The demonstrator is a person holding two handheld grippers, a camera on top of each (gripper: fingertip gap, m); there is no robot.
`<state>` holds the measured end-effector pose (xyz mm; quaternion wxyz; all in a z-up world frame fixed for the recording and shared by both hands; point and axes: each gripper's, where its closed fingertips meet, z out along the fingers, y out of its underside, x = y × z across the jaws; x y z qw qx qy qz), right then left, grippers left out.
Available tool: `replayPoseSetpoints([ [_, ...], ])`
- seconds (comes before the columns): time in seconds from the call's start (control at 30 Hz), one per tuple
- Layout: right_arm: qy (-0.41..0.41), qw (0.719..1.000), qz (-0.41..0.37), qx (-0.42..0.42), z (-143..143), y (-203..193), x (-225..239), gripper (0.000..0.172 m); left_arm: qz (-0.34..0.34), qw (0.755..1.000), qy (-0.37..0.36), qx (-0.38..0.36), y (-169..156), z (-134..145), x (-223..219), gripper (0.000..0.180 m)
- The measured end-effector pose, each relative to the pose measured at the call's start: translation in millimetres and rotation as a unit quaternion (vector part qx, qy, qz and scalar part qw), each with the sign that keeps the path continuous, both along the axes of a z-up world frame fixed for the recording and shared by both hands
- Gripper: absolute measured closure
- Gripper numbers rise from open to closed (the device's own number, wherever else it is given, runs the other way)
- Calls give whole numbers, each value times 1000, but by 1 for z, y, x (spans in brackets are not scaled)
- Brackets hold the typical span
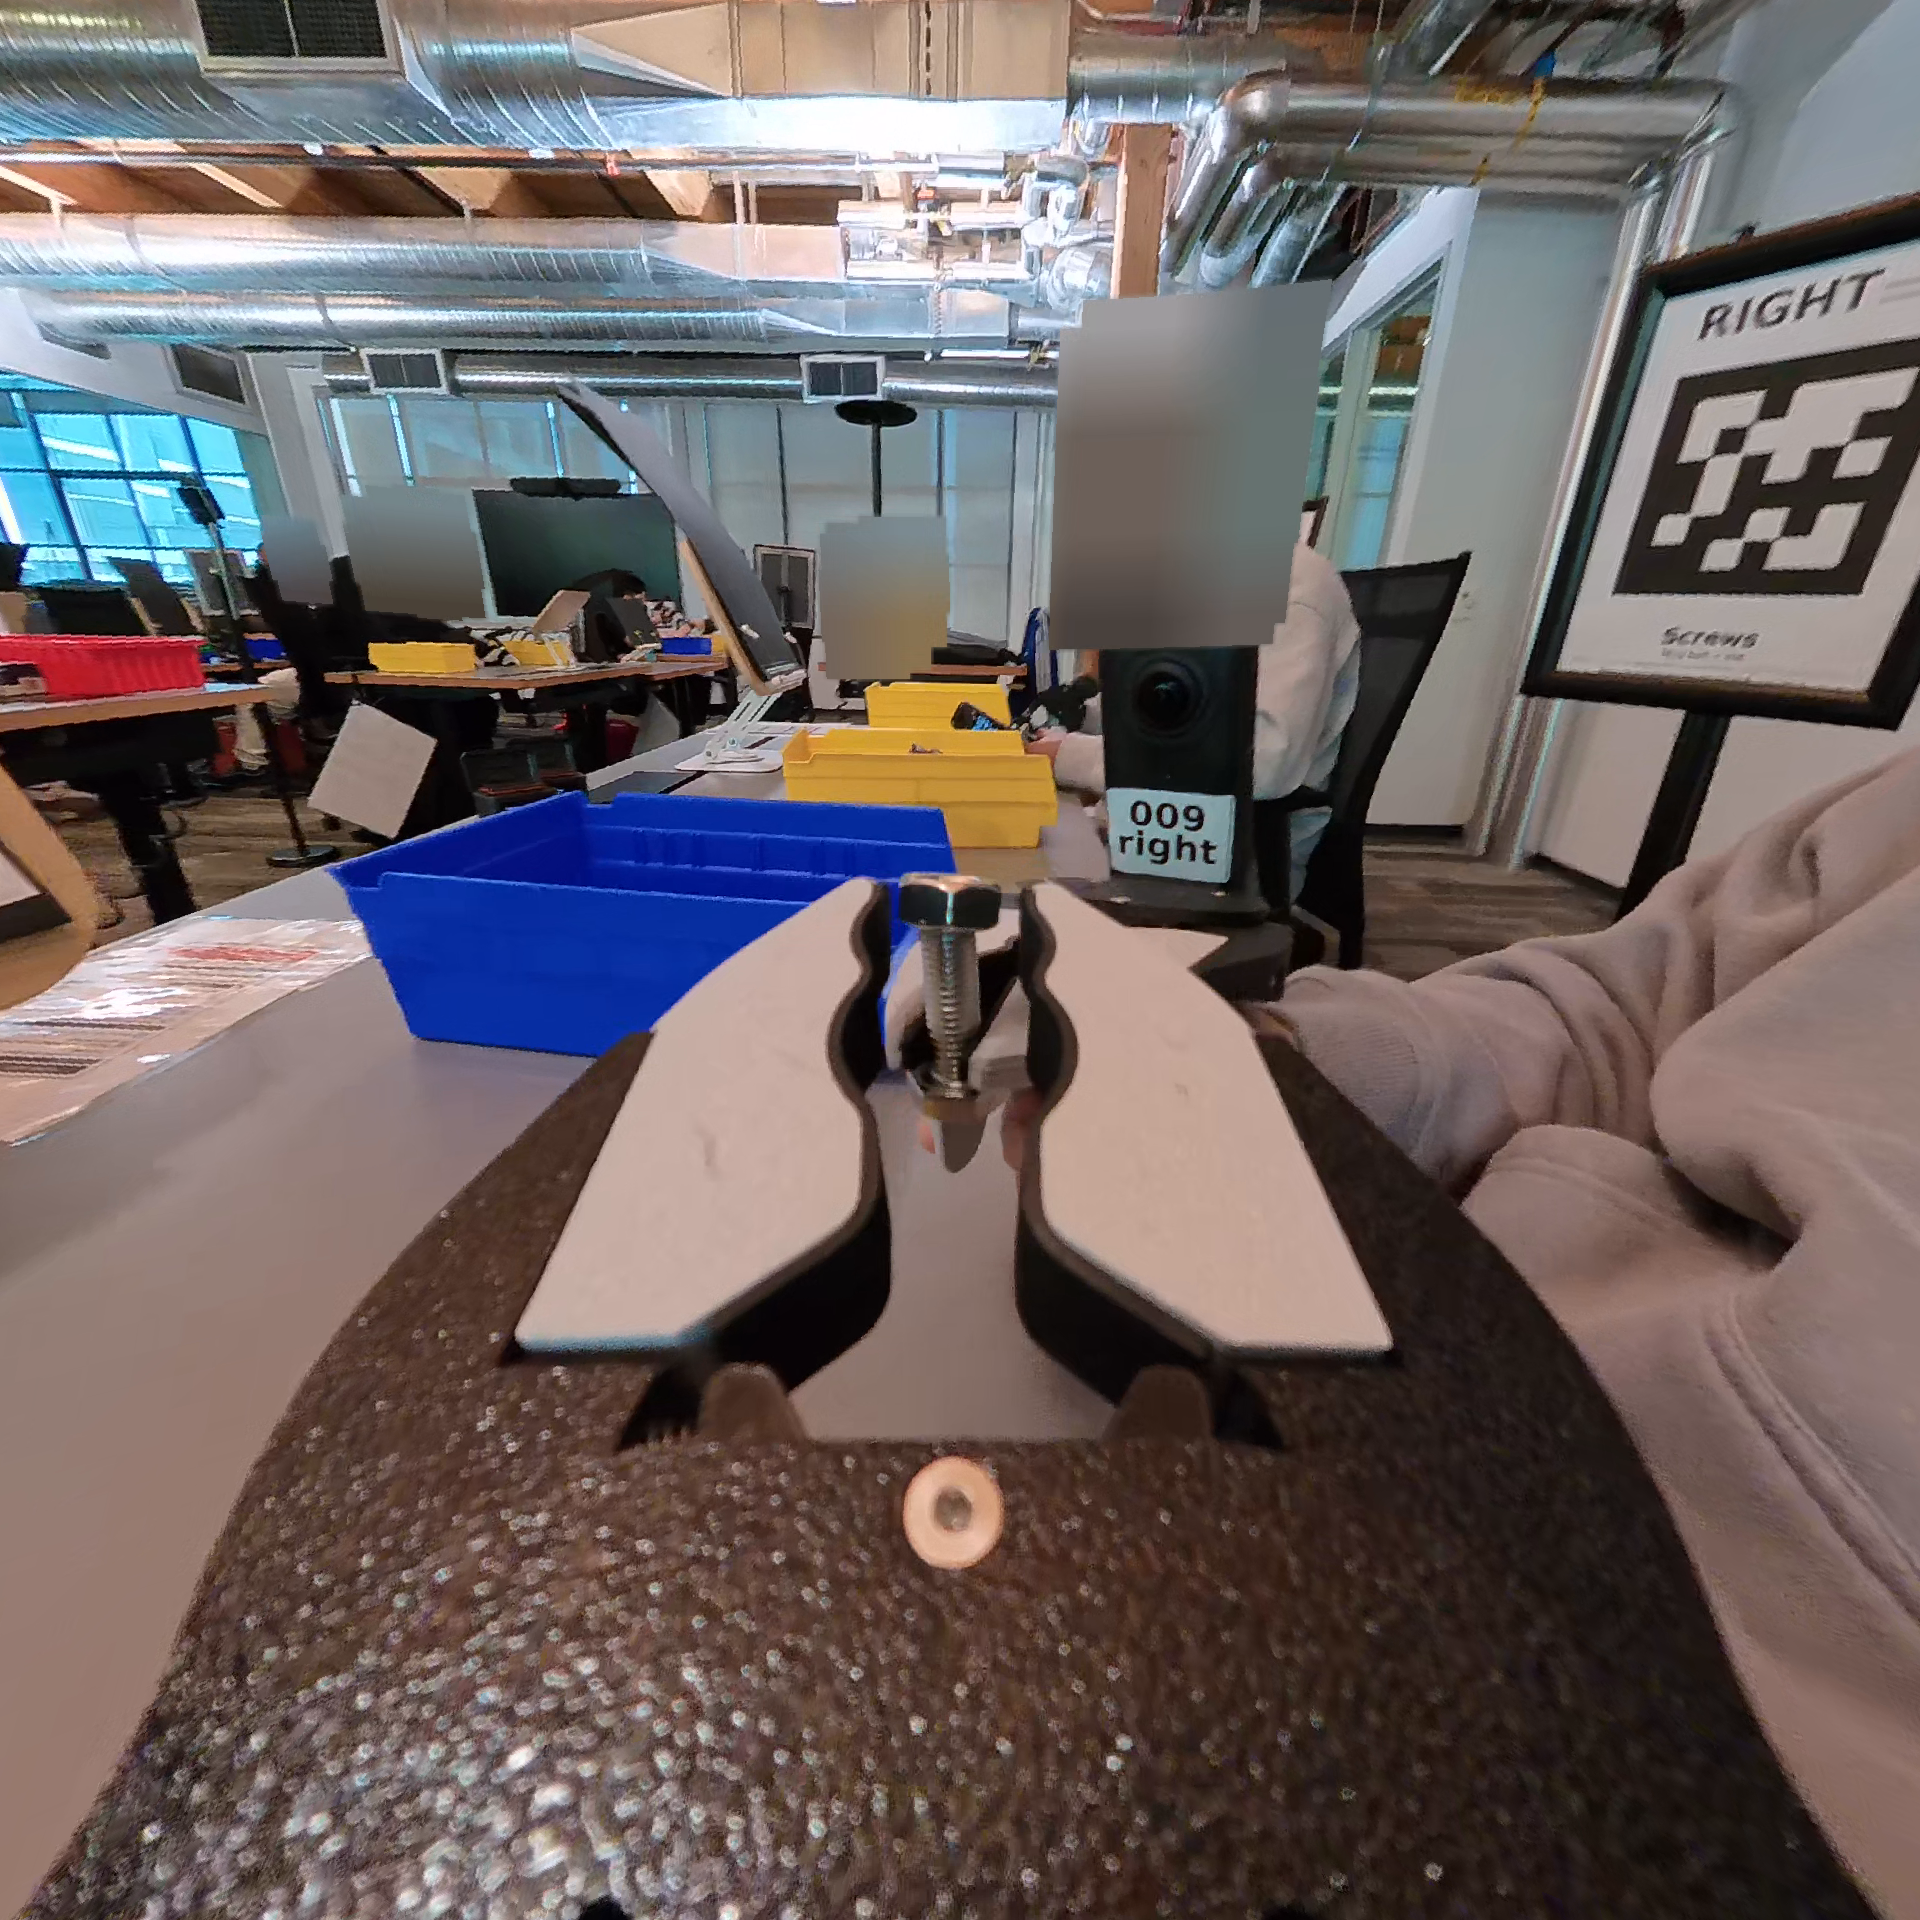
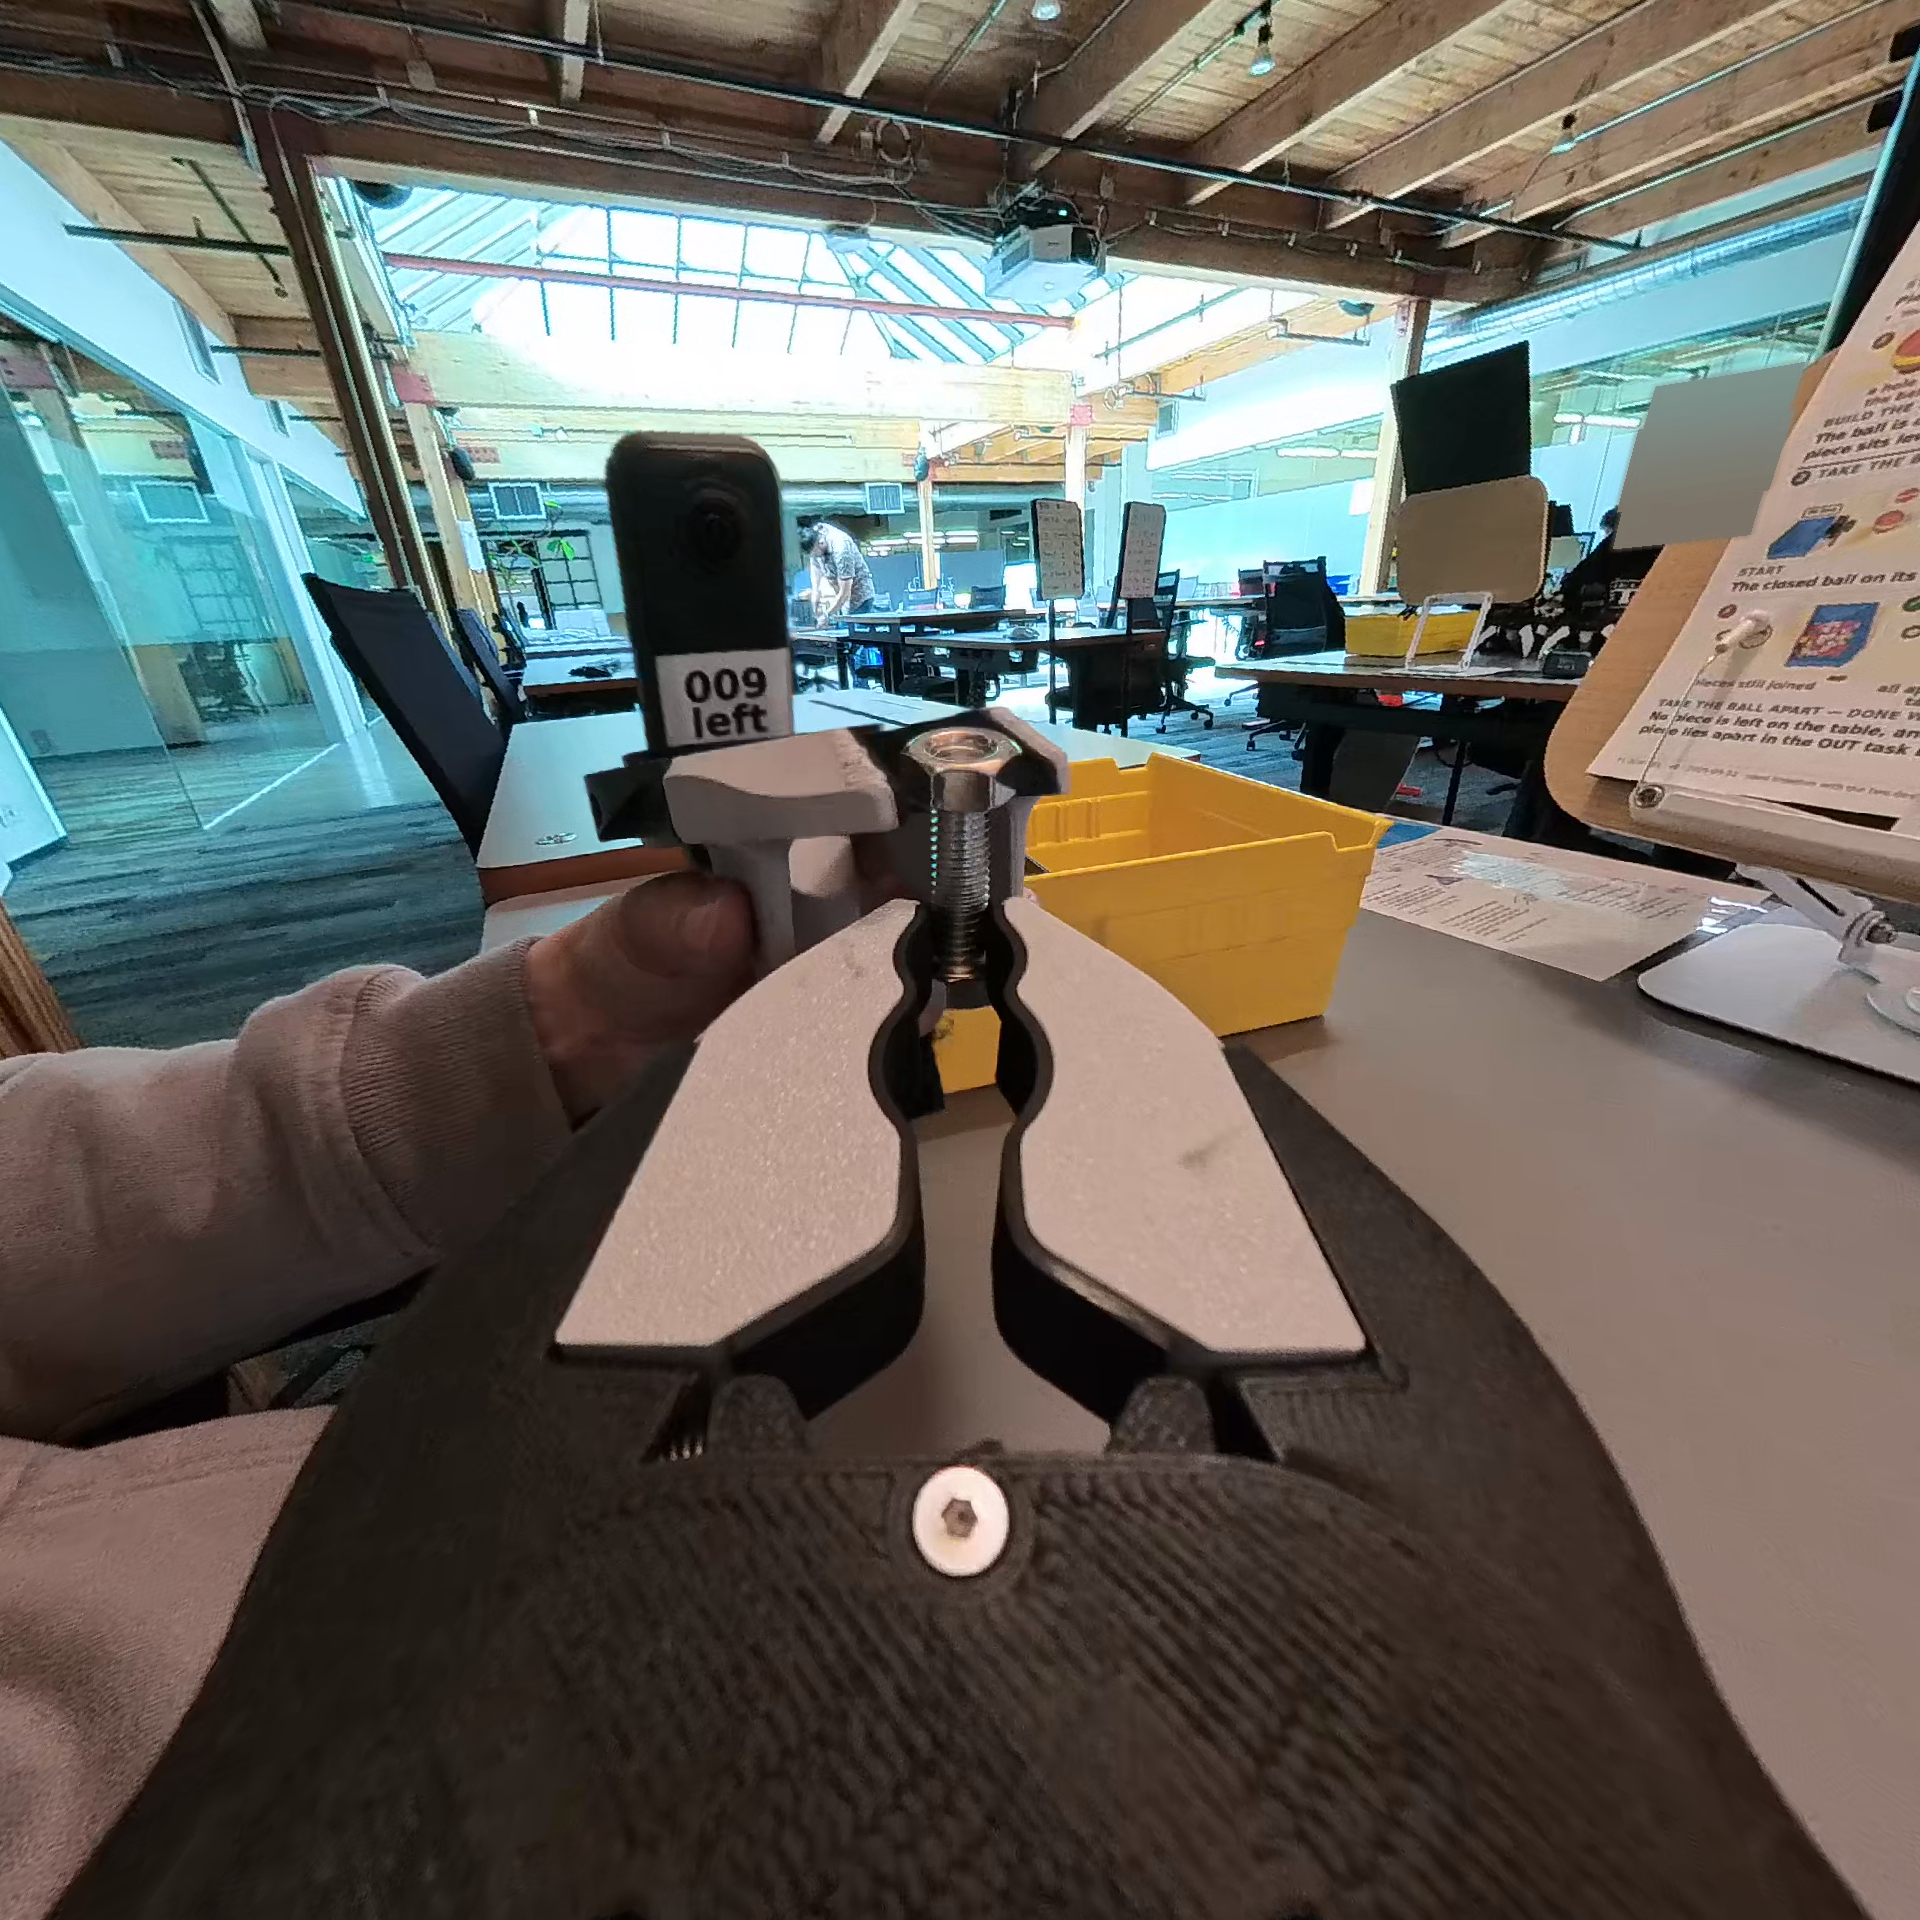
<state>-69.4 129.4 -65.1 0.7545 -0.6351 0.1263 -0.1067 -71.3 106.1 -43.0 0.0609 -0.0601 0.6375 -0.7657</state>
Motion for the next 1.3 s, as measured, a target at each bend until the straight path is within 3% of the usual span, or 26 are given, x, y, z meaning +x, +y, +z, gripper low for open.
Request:
replayPoseSetpoints([
  [0.43, -5, 1000, 10, -5, 0, 0, -2, 163, 7, 1000, -11, 5, 2, 2, 0, 164],
  [0.77, 8, 997, 38, 64, 16, -7, -7, 163, -46, 986, 47, -151, -6, 20, -6, 164],
  [1.3, -7, 999, 17, 31, 11, -6, -3, 163, -34, 990, 41, -131, -5, 15, -3, 163],
])
